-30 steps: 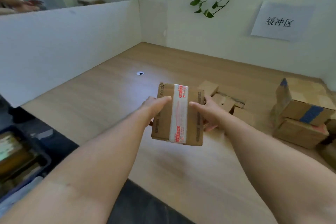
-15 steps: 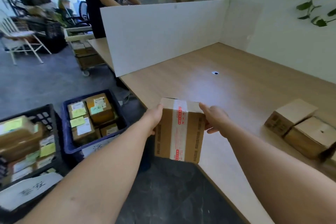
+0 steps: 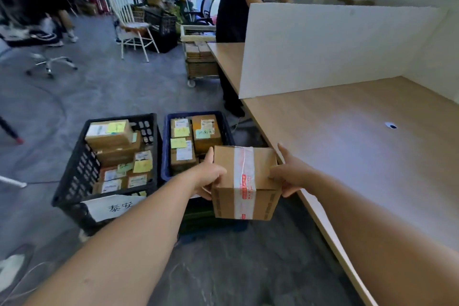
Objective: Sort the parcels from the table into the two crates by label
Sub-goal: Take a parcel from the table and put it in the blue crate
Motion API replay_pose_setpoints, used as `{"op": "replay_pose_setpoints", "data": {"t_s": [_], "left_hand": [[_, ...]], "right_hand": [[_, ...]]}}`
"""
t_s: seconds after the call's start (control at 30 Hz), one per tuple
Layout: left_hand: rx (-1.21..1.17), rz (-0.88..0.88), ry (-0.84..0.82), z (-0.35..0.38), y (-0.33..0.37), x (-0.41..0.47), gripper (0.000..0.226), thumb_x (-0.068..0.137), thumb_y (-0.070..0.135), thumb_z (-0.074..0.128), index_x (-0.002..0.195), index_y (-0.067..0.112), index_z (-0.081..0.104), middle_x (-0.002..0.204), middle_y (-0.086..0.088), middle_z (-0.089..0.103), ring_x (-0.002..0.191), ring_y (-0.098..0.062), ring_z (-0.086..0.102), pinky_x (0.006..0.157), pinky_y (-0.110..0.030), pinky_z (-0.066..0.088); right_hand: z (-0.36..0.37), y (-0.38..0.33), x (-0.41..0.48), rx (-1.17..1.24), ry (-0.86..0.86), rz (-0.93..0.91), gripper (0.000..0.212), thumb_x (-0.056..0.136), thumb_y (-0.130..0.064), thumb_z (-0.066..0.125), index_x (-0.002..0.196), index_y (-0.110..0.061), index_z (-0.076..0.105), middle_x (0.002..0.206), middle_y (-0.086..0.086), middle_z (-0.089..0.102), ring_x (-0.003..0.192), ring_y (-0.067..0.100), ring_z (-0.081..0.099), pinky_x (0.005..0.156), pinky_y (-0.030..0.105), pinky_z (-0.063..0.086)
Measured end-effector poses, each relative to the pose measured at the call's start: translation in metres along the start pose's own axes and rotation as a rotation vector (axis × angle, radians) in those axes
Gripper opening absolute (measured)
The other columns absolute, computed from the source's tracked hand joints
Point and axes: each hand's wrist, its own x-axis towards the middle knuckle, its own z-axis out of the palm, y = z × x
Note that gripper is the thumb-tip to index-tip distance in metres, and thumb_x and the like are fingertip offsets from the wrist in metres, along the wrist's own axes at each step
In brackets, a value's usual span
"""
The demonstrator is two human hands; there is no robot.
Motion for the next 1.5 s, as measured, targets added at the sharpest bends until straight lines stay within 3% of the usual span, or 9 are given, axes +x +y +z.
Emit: {"op": "replay_pose_setpoints", "data": {"t_s": [0.27, 0.4, 0.5, 0.63, 0.73, 0.83, 0.93, 1.2, 1.5], "left_hand": [[-0.143, -0.041, 0.097, -0.052, -0.017, 0.049, 0.092, 0.083, -0.001, 0.051, 0.149, 0.045, 0.007, 0.122, -0.007, 0.047, 0.1, -0.031, 0.057, 0.083, -0.052, 0.057], [-0.27, -0.074, 0.187, -0.079, -0.001, 0.087, 0.049, 0.094, 0.019, 0.052, 0.134, 0.035, 0.03, 0.12, -0.011, 0.047, 0.106, -0.03, 0.051, 0.088, -0.057, 0.052], [-0.25, -0.077, 0.27, -0.093, 0.014, 0.118, 0.026, 0.099, 0.04, 0.047, 0.118, 0.024, 0.04, 0.106, -0.007, 0.053, 0.091, -0.02, 0.054, 0.083, -0.046, 0.053], [-0.232, -0.083, 0.458, -0.102, 0.025, 0.161, 0.013, 0.1, 0.025, 0.048, 0.108, 0.016, 0.042, 0.103, -0.005, 0.054, 0.081, -0.012, 0.051, 0.075, -0.037, 0.052], [-0.162, -0.081, 0.49, -0.108, 0.022, 0.186, 0.028, 0.096, 0.016, 0.054, 0.119, 0.022, 0.038, 0.12, -0.007, 0.055, 0.088, -0.013, 0.056, 0.072, -0.032, 0.052], [-0.15, -0.052, 0.457, -0.113, 0.021, 0.2, 0.069, 0.093, 0.009, 0.058, 0.146, 0.034, 0.022, 0.139, -0.004, 0.05, 0.117, -0.021, 0.054, 0.098, -0.041, 0.046], [-0.119, -0.076, 0.421, -0.116, 0.018, 0.208, 0.089, 0.091, 0.003, 0.058, 0.153, 0.04, 0.006, 0.15, 0.0, 0.041, 0.133, -0.021, 0.043, 0.105, -0.042, 0.037], [-0.048, -0.085, 0.424, -0.132, -0.005, 0.216, 0.094, 0.093, 0.005, 0.058, 0.151, 0.048, -0.002, 0.152, 0.003, 0.038, 0.13, -0.021, 0.047, 0.093, -0.034, 0.042], [-0.034, -0.114, 0.462, -0.199, -0.069, 0.188, 0.093, 0.095, 0.007, 0.055, 0.15, 0.049, -0.007, 0.154, 0.002, 0.036, 0.116, -0.017, 0.052, 0.081, -0.029, 0.044]], "right_hand": [[0.023, -0.04, 0.088, -0.094, -0.129, -0.053, 0.068, 0.095, -0.012, 0.057, 0.146, -0.035, 0.018, 0.112, 0.01, 0.057, 0.079, 0.027, 0.071, 0.062, 0.036, 0.061], [0.022, -0.068, 0.143, -0.082, -0.148, -0.059, 0.04, 0.1, -0.029, 0.051, 0.133, -0.025, 0.028, 0.119, 0.008, 0.054, 0.087, 0.028, 0.068, 0.06, 0.033, 0.061], [0.021, -0.087, 0.184, -0.097, -0.15, -0.112, 0.042, 0.097, -0.048, 0.049, 0.126, -0.019, 0.039, 0.112, 0.002, 0.059, 0.087, 0.021, 0.066, 0.056, 0.028, 0.059], [0.018, -0.106, 0.23, -0.144, -0.064, -0.201, 0.028, 0.096, -0.04, 0.055, 0.114, -0.022, 0.043, 0.106, -0.005, 0.057, 0.084, 0.012, 0.059, 0.064, 0.027, 0.056], [0.016, -0.11, 0.252, -0.146, -0.12, -0.255, 0.044, 0.094, -0.034, 0.059, 0.132, -0.027, 0.038, 0.116, -0.006, 0.055, 0.094, 0.013, 0.056, 0.079, 0.035, 0.057], [0.015, -0.113, 0.268, -0.138, -0.168, -0.301, 0.064, 0.094, -0.027, 0.06, 0.148, -0.031, 0.026, 0.13, -0.002, 0.056, 0.108, 0.017, 0.057, 0.092, 0.04, 0.054], [0.021, -0.115, 0.287, -0.218, -0.18, -0.323, 0.075, 0.093, -0.019, 0.061, 0.152, -0.038, 0.017, 0.14, 0.003, 0.05, 0.114, 0.021, 0.059, 0.09, 0.04, 0.056], [0.046, -0.124, 0.309, -0.35, -0.18, -0.369, 0.08, 0.092, -0.015, 0.062, 0.152, -0.038, 0.014, 0.141, 0.007, 0.044, 0.107, 0.019, 0.059, 0.074, 0.026, 0.054], [0.132, -0.178, 0.299, -0.394, -0.199, -0.387, 0.082, 0.09, -0.011, 0.062, 0.151, -0.04, 0.017, 0.146, 0.009, 0.041, 0.104, 0.019, 0.06, 0.079, 0.031, 0.057]]}}
